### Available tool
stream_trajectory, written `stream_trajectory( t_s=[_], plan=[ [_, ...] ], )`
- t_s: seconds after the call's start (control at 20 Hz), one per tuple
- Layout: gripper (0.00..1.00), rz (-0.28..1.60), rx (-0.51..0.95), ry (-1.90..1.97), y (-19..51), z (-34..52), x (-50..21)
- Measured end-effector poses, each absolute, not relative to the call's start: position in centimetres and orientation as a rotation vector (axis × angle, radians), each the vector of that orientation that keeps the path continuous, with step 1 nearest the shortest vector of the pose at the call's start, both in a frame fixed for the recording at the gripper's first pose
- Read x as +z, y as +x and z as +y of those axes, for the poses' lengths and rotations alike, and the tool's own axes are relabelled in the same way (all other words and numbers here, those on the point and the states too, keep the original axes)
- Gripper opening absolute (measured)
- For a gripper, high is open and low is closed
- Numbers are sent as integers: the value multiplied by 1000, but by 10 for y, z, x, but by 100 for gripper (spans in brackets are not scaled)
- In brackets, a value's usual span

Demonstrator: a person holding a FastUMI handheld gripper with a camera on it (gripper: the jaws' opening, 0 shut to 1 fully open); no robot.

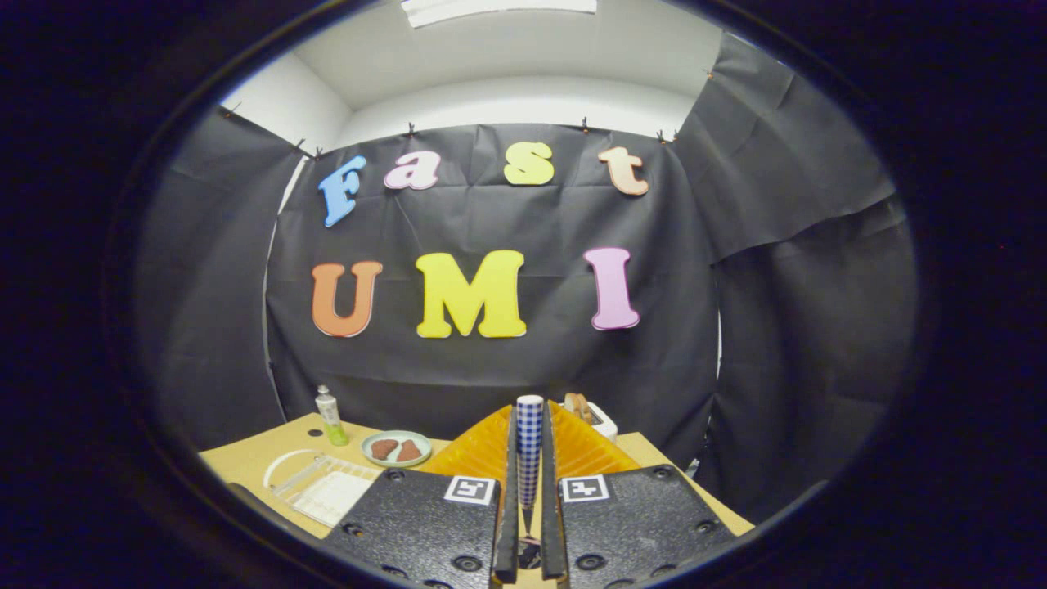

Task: Take the plate from the dish rack, then take the spoon from the basket and place it into the plate.

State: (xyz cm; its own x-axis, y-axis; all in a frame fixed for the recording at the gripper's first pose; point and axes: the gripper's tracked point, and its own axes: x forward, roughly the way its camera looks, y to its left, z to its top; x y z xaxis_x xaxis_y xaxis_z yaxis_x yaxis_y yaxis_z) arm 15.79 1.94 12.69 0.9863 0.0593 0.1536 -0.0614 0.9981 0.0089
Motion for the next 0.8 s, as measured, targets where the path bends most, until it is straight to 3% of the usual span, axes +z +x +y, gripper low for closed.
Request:
stream_trajectory(
  t_s=[0.35,0.8],
  plan=[
    [16,-105,102,49,95,106,64],
    [16,-40,170,-14,84,184,-75]
  ],
)
